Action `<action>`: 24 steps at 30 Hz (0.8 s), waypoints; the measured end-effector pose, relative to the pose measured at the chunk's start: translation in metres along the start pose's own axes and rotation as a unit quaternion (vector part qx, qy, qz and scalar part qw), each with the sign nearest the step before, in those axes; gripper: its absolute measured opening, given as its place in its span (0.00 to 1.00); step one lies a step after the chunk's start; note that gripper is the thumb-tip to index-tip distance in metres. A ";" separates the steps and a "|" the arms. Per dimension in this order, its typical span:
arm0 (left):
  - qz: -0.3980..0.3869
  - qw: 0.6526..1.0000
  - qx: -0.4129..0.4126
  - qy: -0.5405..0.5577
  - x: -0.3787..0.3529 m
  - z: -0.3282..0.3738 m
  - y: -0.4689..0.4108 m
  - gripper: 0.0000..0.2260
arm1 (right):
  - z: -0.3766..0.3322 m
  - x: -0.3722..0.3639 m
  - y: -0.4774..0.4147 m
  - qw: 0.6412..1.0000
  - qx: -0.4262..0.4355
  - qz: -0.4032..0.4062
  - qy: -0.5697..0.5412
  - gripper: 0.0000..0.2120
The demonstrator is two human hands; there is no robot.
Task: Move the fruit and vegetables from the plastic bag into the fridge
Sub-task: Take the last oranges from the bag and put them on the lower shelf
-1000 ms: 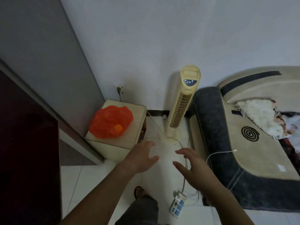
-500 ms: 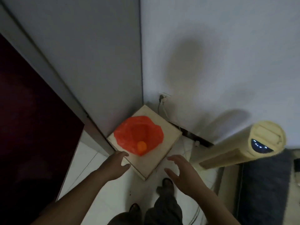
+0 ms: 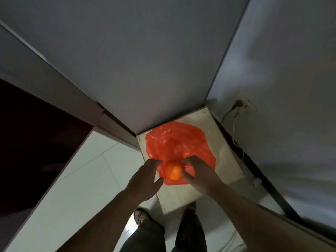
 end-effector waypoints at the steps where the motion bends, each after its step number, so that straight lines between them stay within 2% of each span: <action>1: -0.006 1.000 0.017 0.001 -0.007 -0.006 -0.006 0.25 | 0.006 -0.010 -0.012 1.000 -0.003 -0.016 0.014 0.21; 7: -0.032 0.998 0.046 -0.030 -0.026 -0.030 -0.020 0.26 | 0.016 -0.074 -0.062 0.986 -0.003 -0.139 0.095 0.29; 12: -0.004 0.999 0.050 -0.010 -0.023 -0.036 -0.018 0.25 | 0.026 -0.101 -0.068 0.978 -0.025 -0.167 0.120 0.32; 20: -0.004 0.997 0.078 -0.002 -0.012 -0.022 -0.006 0.26 | 0.020 -0.066 -0.040 0.986 -0.009 -0.104 0.127 0.29; 24: 0.004 0.993 0.110 0.042 0.000 -0.008 0.012 0.26 | -0.002 -0.021 -0.008 0.999 0.007 -0.020 0.049 0.27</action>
Point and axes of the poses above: each hand's wrist, its own y-axis away from the middle knuckle, its own x-axis out of the back of the hand, z = x × y, the point moved 5 cm from there along -y, towards the middle knuckle, and after that the axes turned 7 degrees about y, right-handed, at the moved point
